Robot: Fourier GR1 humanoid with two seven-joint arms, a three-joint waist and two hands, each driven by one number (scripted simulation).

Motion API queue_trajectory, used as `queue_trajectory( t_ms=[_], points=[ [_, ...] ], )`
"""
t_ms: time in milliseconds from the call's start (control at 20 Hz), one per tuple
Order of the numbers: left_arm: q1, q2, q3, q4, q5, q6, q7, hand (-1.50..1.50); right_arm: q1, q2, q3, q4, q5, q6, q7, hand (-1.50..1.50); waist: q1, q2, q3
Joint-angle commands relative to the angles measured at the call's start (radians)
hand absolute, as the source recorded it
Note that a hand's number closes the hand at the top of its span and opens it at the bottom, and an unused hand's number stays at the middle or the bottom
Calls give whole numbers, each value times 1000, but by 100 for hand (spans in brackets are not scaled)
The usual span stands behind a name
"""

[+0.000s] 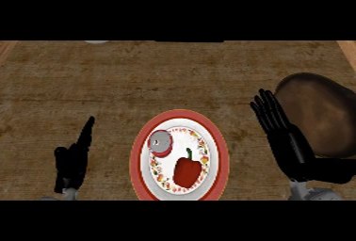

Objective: Pick the bell pepper from the plate and place it in the pan

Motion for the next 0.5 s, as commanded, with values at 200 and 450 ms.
queue_trajectory(
  t_ms=[200, 450],
  points=[
    [-88, -44, -7, -165, -33, -40, -93, 0, -144, 75, 98, -128, 190, -163, 90, 150, -13, -40, 1],
    [-60, -67, -40, -217, -30, -55, -108, 0, 146, 12, 136, -235, 460, -420, 157, -150, -56, -49, 1]
  ],
)
